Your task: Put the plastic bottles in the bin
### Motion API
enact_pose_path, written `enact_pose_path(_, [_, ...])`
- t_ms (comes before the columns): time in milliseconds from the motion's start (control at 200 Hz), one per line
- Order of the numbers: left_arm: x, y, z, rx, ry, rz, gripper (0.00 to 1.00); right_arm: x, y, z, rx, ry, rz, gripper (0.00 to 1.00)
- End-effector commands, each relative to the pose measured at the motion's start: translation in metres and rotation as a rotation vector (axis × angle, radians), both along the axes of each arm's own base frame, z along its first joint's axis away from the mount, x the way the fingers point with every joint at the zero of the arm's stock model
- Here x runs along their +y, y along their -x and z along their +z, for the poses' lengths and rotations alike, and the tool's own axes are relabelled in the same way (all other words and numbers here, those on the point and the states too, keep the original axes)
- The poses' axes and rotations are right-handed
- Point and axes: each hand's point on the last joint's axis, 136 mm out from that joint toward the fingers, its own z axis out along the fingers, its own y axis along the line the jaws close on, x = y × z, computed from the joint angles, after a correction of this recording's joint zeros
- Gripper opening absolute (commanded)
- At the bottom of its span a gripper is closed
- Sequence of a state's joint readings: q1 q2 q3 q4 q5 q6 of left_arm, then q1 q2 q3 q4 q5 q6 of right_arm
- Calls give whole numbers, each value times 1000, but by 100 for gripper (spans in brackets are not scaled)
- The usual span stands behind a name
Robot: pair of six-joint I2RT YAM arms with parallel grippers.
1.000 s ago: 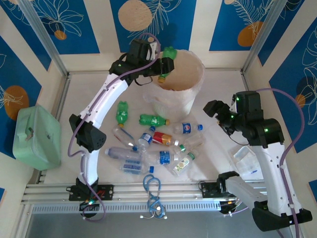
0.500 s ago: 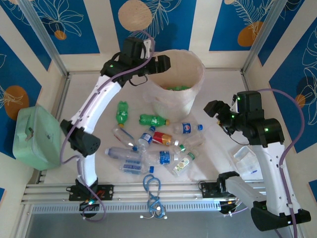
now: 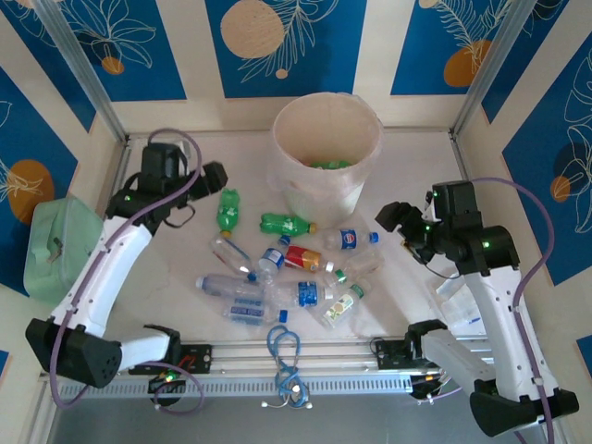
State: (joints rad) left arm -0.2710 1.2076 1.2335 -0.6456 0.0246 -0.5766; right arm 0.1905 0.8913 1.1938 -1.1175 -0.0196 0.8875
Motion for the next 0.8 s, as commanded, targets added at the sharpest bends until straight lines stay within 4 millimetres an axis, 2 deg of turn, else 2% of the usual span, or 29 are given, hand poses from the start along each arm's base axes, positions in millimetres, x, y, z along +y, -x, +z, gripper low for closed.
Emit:
enact_pose_path(0, [10,27,-36,115,-4,40,88,11,5,-8,19,-31,40,84])
enact_pose_path(155, [18,47,-91,276,32,149,86,22,4,-16,35,-34,66,84])
enact_pose_path(255, [19,52,-116,351,38,190,85,28,4,-18,39,-22,84,84])
enact_pose_path(630, [9,49,-174,495,68,224,85,50,6,-25,55,-6,152,85])
enact_pose_path(795, [5,46,-189,526,99,246,85,62,5,-24,50,6,193,86])
